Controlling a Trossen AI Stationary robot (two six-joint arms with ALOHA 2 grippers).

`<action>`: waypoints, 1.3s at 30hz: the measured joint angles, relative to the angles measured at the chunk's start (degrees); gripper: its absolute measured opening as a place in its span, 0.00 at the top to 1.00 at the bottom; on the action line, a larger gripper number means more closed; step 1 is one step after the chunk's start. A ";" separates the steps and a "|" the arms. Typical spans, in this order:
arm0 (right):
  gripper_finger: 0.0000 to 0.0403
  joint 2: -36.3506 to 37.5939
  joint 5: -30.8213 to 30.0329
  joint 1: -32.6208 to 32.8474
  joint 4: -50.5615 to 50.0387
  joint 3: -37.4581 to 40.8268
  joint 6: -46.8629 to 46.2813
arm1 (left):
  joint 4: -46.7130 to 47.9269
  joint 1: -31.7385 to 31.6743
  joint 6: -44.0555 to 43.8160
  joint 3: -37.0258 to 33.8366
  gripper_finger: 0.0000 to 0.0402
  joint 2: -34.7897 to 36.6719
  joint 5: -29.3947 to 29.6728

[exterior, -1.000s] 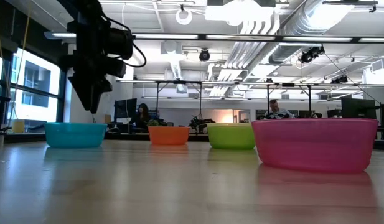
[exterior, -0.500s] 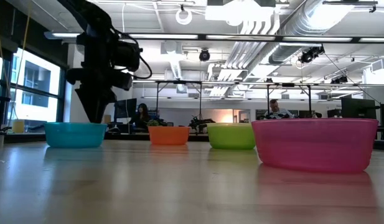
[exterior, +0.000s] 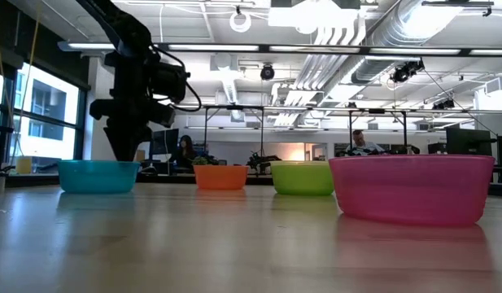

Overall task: Nest bowls inside each other
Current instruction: Stack the blue bowl on top of the yellow bowl

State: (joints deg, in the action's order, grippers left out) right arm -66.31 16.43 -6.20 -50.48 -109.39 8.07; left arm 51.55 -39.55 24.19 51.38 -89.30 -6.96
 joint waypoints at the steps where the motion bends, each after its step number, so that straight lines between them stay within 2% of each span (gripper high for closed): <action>1: 0.75 0.00 0.00 0.00 -0.09 0.04 0.08 | -0.08 -0.02 -0.03 0.01 0.98 0.02 -0.03; 6: 0.75 -0.01 0.00 0.00 -0.50 0.05 0.79 | -0.26 0.00 -0.35 0.01 0.99 0.02 0.09; 15: 0.75 -0.01 -0.02 -0.02 -0.83 0.05 1.43 | 3.07 0.00 -6.17 2.41 1.00 0.02 0.11; 25: 0.75 -0.83 -1.50 -0.17 -3.50 0.08 1.43 | 7.63 0.00 -14.66 11.73 1.00 0.02 -3.20; 29: 0.75 -1.40 -3.32 -0.17 -4.82 0.08 1.17 | 7.56 0.00 -19.64 16.30 1.00 0.02 -4.61; 39: 0.75 -1.86 -3.33 -0.18 -3.19 0.08 1.43 | 3.70 1.56 -31.17 25.37 1.00 0.02 -6.18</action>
State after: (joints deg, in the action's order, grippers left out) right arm -68.17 13.10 -6.38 -53.67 -109.32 9.50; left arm 55.25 -37.99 -6.98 76.75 -89.27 -13.14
